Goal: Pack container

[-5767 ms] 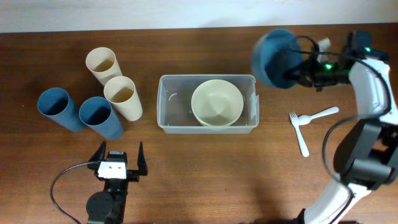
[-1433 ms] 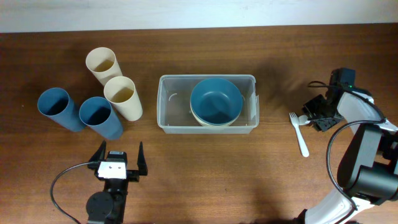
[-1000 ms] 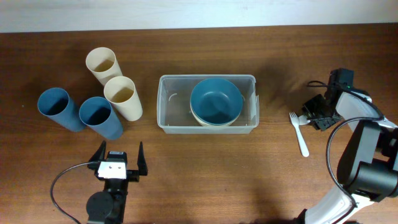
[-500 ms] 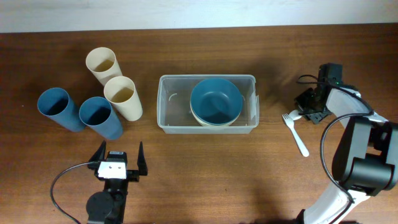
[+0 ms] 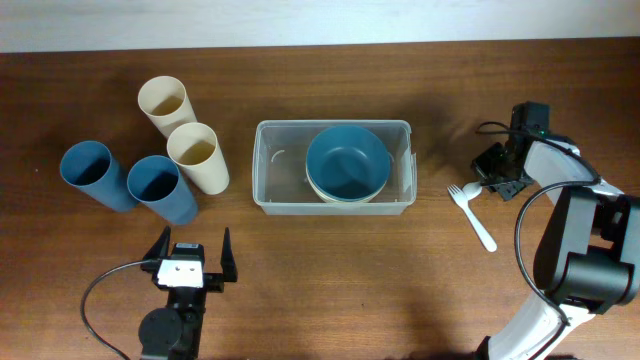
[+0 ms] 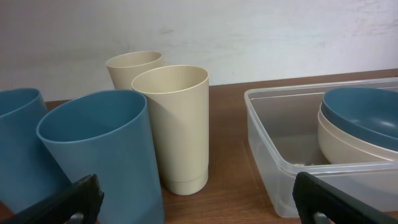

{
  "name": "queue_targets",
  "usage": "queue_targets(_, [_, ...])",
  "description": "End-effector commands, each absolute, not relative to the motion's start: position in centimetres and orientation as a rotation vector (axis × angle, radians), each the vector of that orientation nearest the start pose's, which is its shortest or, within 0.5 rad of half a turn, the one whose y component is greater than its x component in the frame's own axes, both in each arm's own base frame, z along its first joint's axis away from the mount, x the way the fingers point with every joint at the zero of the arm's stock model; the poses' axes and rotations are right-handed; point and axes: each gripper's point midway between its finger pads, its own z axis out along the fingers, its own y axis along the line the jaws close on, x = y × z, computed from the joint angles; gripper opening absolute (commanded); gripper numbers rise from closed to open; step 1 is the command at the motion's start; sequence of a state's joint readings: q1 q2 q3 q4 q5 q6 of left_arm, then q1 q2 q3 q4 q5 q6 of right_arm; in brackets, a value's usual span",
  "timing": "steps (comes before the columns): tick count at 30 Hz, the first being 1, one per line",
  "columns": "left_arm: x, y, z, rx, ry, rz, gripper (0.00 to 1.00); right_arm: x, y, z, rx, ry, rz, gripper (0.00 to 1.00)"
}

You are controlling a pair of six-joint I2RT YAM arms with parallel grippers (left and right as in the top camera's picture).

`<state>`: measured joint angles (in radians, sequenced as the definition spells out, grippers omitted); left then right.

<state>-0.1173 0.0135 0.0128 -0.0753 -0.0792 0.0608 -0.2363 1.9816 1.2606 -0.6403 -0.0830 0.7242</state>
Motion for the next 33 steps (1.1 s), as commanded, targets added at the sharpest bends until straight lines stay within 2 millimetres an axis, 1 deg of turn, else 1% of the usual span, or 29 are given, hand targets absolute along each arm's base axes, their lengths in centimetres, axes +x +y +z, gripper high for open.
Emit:
queue_targets(1, [24.5,-1.3,15.8,0.089,1.641,0.038,1.00,35.5,-6.3,-4.4,1.406,2.792,0.166,0.05])
queue_targets(7, [24.5,-1.3,15.8,0.089,1.641,0.038,1.00,34.9,-6.2,-4.4,1.397,2.823,0.159,0.04])
queue_targets(12, [24.5,-1.3,15.8,0.089,1.641,0.038,0.99,35.1,-6.3,-3.9,1.383,2.832,0.157,0.04])
queue_targets(16, [24.5,-1.3,15.8,0.089,1.641,0.038,1.00,35.9,-6.8,-2.9,1.351,2.832,0.161,0.04])
queue_targets(24, [24.5,-1.3,15.8,0.089,1.641,0.038,1.00,37.3,-7.8,-0.3,1.288,2.844,0.159,0.04])
queue_targets(33, [24.5,-1.3,15.8,0.089,1.641,0.038,0.99,37.7,-8.3,0.9,1.243,2.861,0.151,0.04])
